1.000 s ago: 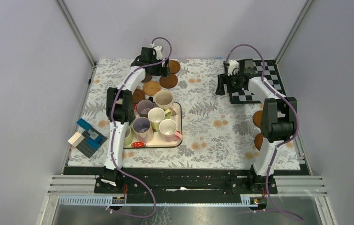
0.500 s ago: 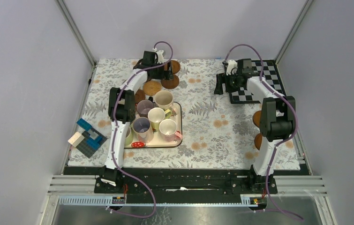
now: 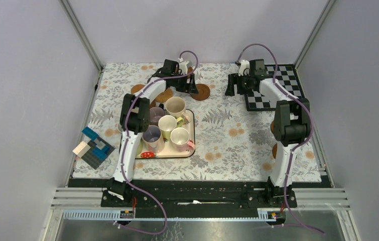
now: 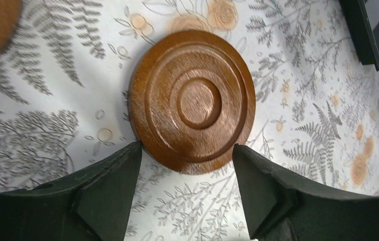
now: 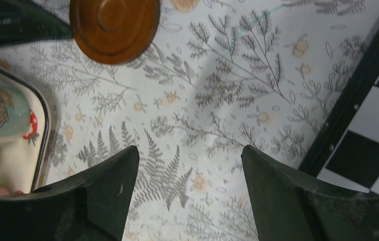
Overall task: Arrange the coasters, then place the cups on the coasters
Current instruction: Move the coaster to the center of the board.
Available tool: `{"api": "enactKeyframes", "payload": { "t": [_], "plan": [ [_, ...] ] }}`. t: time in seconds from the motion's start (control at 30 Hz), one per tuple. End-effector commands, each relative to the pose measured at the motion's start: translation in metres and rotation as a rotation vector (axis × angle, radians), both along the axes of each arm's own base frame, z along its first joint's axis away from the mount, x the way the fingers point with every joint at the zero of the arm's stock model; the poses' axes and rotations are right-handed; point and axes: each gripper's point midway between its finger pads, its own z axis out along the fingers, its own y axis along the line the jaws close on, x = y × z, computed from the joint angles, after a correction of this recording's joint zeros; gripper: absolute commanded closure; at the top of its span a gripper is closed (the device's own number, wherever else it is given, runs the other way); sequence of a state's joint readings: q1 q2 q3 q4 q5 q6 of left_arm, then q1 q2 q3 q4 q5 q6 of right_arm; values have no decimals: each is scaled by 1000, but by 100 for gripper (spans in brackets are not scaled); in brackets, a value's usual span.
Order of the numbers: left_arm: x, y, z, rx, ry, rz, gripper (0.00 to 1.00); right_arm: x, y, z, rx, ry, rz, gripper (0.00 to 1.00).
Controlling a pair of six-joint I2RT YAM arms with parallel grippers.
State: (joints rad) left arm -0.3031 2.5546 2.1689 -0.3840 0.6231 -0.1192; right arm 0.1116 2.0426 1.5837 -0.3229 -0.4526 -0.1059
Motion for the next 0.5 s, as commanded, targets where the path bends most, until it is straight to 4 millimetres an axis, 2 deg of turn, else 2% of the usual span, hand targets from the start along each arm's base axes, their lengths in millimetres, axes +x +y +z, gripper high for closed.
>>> {"api": "enactKeyframes", "payload": {
  "t": [0.0,0.1,0.23,0.33,0.47],
  "plan": [
    [-9,-1,61,-33,-79,-32,28,33,33,19,4,-103,-33,18],
    [0,11,93,-41,-142,29,27,49,47,18,-15,-127,-80,17],
    [21,44,132,-18,-226,176,22,66,68,13,-20,-151,-118,16],
    [26,70,150,4,-272,260,16,75,80,6,-44,-166,-128,14],
    [25,95,172,-10,-312,320,13,83,96,-7,-101,-171,-116,12]
  ]
}}
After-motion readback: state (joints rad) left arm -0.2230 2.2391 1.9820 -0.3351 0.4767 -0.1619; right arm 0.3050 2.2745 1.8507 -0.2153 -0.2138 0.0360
